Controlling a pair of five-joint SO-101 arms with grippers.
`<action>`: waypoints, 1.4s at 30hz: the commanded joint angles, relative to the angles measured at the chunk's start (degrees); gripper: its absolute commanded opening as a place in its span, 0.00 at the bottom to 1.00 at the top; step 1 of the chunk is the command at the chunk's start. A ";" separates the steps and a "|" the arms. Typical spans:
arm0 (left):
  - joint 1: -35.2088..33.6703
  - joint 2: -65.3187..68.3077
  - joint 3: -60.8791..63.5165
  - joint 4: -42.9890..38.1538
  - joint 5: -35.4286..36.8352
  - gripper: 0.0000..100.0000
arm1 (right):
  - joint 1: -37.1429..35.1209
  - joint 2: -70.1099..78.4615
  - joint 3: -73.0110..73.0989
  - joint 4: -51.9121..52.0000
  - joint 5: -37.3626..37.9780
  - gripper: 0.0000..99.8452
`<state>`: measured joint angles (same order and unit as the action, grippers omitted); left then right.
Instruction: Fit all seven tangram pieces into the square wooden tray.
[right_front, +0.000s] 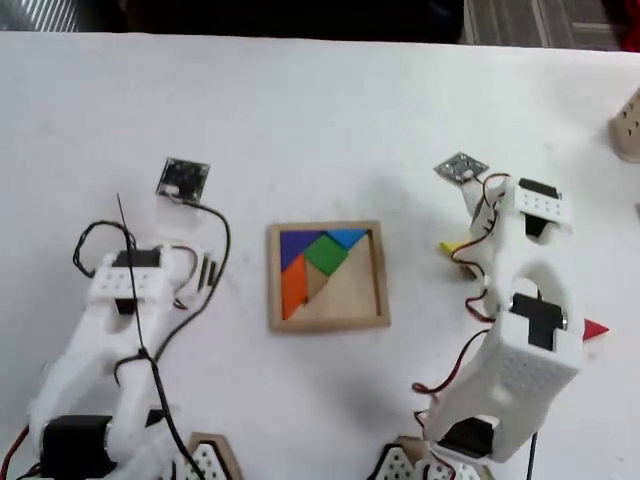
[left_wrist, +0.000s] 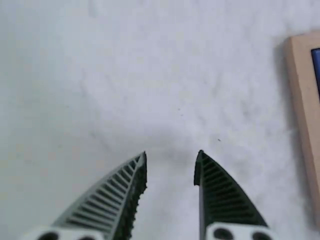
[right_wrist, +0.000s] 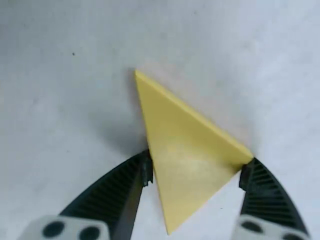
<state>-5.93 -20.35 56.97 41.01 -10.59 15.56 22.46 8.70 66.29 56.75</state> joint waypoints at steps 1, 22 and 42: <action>0.84 -1.98 -0.70 -1.32 -0.62 0.17 | -0.48 1.80 -3.16 0.40 0.70 0.27; 0.84 -1.98 -0.70 -1.32 -0.70 0.17 | -2.77 6.11 -18.20 9.27 1.32 0.27; 0.84 -1.98 -0.70 -1.32 -3.43 0.17 | -2.59 27.03 -51.08 26.86 11.78 0.24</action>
<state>-5.93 -20.35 56.97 40.66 -13.41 13.45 49.10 -37.36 92.31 67.12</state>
